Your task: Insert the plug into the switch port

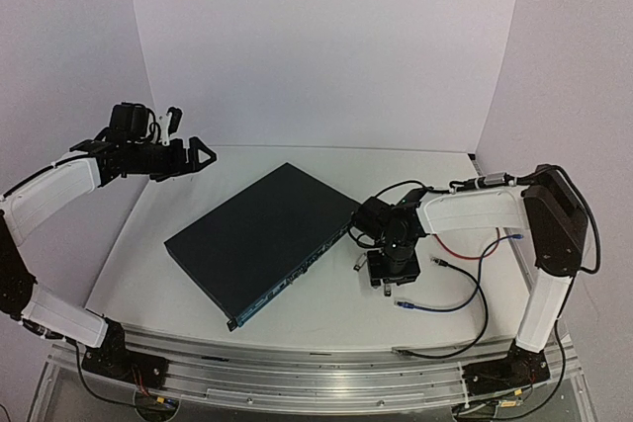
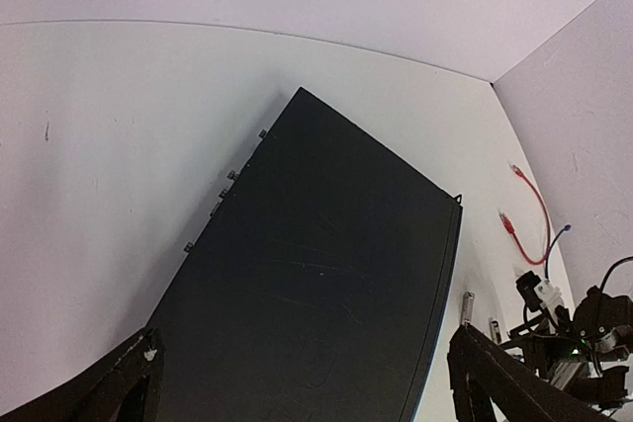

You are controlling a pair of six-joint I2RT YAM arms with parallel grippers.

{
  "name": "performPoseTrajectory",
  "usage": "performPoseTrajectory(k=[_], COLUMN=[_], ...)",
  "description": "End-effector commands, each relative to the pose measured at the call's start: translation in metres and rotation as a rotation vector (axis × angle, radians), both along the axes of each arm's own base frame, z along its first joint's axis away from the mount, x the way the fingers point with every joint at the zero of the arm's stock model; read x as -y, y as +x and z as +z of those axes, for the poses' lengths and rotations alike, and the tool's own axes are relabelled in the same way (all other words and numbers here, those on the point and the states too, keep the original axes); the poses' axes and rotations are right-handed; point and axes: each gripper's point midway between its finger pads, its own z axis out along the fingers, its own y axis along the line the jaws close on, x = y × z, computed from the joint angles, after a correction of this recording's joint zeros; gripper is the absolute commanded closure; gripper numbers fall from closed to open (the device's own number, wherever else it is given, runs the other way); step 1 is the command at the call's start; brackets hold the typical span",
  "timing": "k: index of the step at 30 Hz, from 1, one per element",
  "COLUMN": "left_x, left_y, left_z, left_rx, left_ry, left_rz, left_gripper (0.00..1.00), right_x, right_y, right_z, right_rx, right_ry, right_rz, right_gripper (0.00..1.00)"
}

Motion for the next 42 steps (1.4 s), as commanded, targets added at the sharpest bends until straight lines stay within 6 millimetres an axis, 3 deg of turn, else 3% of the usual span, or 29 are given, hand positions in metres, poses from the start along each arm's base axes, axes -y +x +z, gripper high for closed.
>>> performPoseTrajectory(k=[1, 15, 20, 23, 27, 32, 35, 39, 42], left_x=[0.002, 0.006, 0.011, 0.015, 0.030, 0.064, 0.091, 0.135, 0.153], left_y=[-0.002, -0.001, -0.001, -0.004, -0.013, -0.039, -0.060, -0.100, -0.122], left_z=[0.017, 0.025, 0.029, 0.030, 0.035, 0.046, 0.048, 0.047, 0.041], left_rx=[0.049, 0.069, 0.087, 0.090, 0.104, 0.091, 0.054, 0.021, -0.030], left_ry=[-0.032, -0.049, -0.065, -0.080, -0.130, -0.297, -0.377, -0.417, -0.460], left_rz=[-0.008, -0.027, -0.053, -0.083, -0.183, -0.419, -0.579, -0.786, -0.888], left_gripper=[0.00, 0.00, 0.00, 0.00, 0.00, 0.00, 0.00, 0.01, 0.02], right_x=[0.009, 0.023, 0.014, 0.009, -0.016, -0.090, -0.124, -0.144, -0.153], right_y=[0.001, -0.011, -0.010, -0.007, -0.007, -0.022, -0.027, -0.034, -0.037], right_z=[-0.002, -0.026, -0.035, -0.031, -0.006, 0.055, 0.099, 0.147, 0.178], right_rx=[0.009, -0.036, -0.044, -0.037, -0.053, -0.140, -0.148, -0.123, -0.078], right_ry=[-0.039, -0.087, -0.056, -0.033, 0.097, 0.511, 0.719, 0.870, 0.961], right_rz=[-0.049, -0.101, -0.097, -0.081, -0.019, 0.164, 0.290, 0.438, 0.529], right_gripper=[0.50, 0.74, 0.94, 1.00, 1.00, 1.00, 1.00, 1.00, 1.00])
